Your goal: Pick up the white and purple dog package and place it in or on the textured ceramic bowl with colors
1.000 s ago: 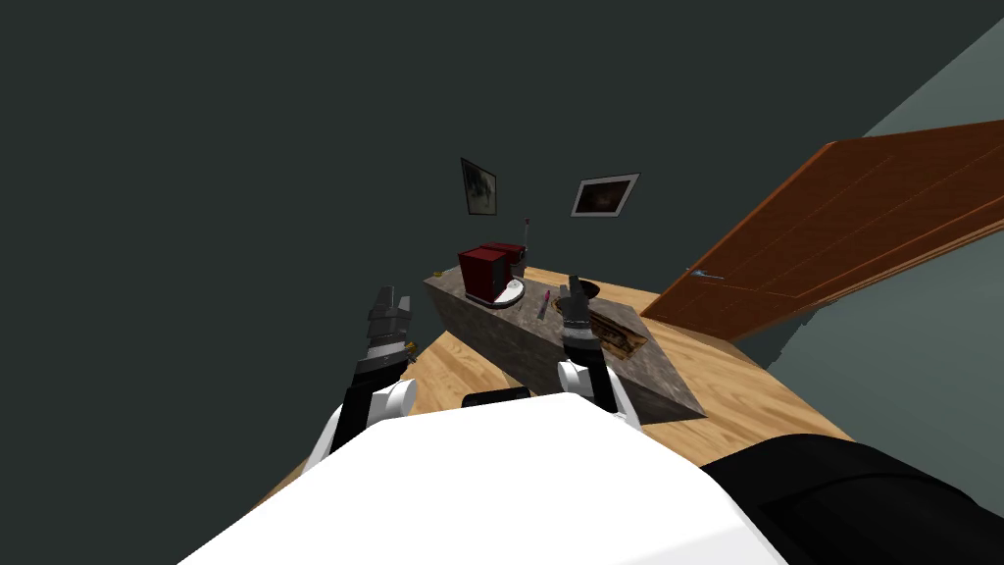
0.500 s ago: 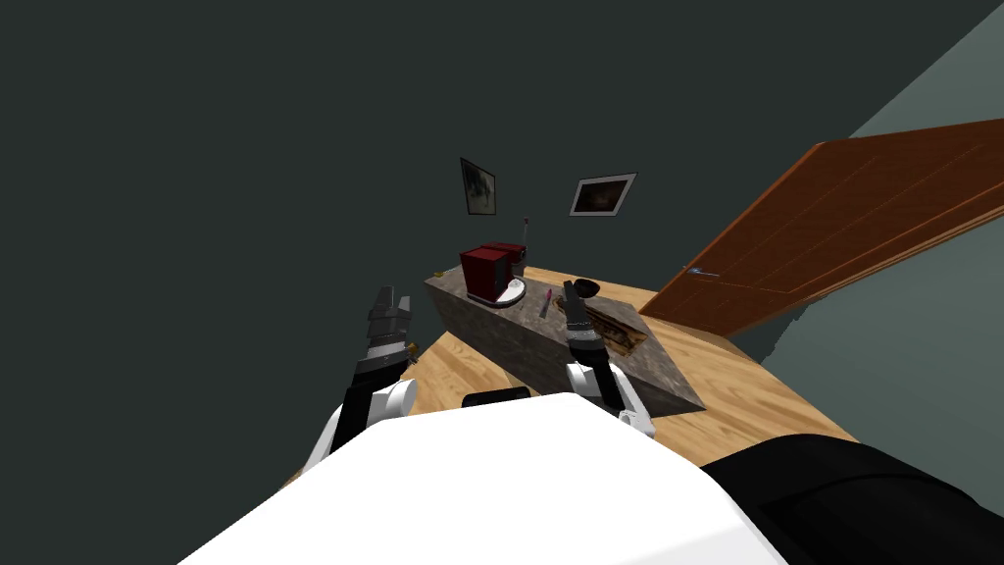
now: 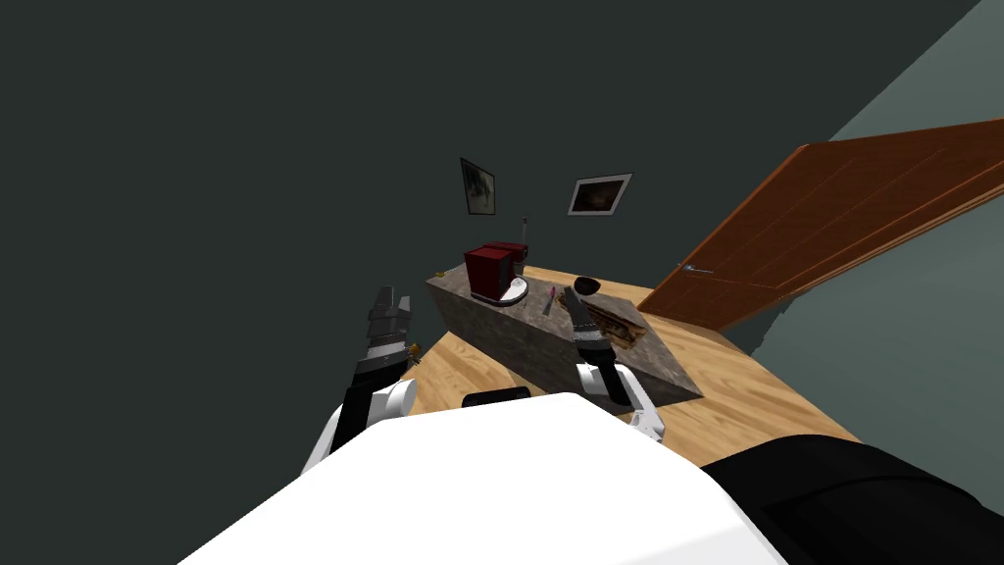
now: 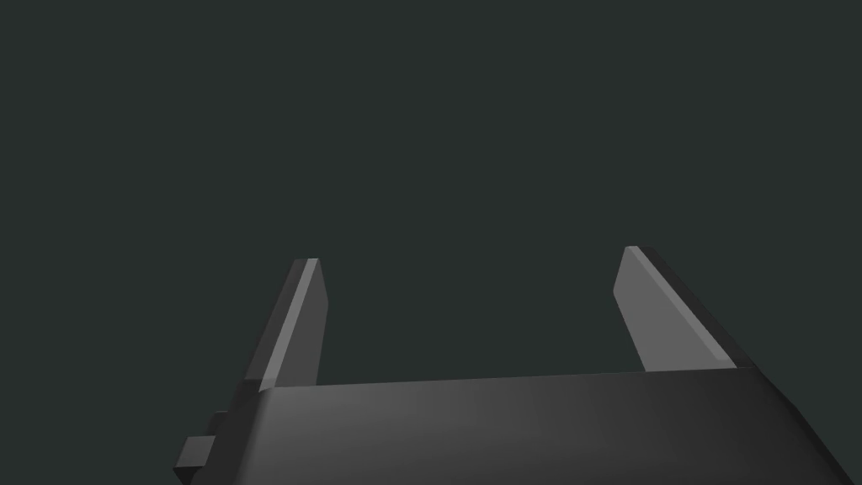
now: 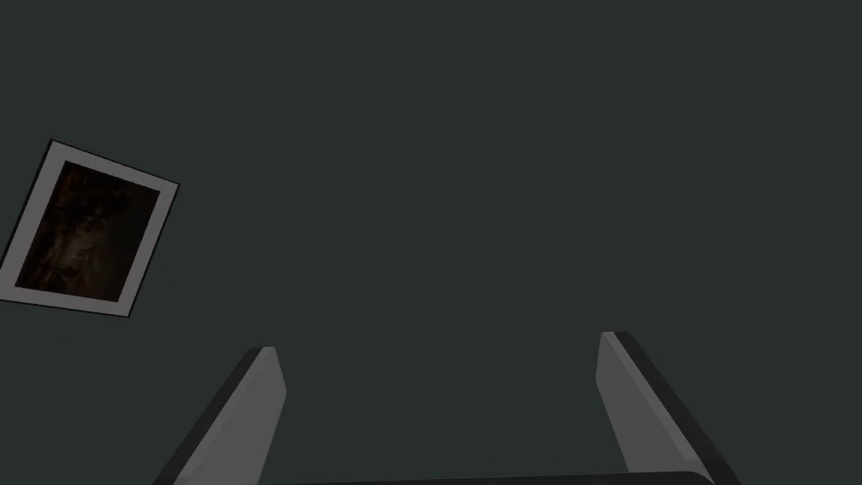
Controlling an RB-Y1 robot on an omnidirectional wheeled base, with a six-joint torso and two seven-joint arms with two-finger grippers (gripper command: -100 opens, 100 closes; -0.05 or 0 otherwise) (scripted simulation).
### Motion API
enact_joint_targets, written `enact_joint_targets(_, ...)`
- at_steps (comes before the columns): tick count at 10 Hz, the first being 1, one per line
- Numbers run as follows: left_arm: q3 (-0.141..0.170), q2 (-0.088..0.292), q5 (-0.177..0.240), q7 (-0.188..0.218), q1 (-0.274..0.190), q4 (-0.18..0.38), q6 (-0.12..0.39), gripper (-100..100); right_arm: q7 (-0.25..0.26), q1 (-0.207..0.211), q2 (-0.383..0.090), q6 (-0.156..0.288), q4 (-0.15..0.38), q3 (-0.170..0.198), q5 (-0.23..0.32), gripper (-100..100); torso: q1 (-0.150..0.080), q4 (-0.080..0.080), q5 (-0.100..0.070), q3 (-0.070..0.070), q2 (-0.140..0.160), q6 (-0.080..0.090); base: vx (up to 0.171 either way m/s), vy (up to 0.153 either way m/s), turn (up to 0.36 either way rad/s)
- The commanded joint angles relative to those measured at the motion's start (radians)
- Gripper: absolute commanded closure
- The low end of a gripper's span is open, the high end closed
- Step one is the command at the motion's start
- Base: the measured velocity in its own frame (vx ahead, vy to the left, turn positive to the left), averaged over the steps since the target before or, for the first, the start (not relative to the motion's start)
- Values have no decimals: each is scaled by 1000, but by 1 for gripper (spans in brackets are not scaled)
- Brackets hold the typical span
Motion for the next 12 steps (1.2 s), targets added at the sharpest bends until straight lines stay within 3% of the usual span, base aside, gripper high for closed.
enact_joint_targets(1,0,0,0,0,0,0,0,0,37,-9,-8,-13,44,-40,17,-100,0,0,0,0,0,0,-16,92,-49)
enact_joint_targets(9,0,0,0,0,0,0,0,0,217,-58,3,-56,256,-211,124,-100,0,-1,0,-3,-5,0,16,107,-69)
enact_joint_targets(12,0,0,0,0,0,0,0,0,260,-76,7,-64,311,-245,155,-100,-2,-1,0,-3,-5,0,50,75,-63)
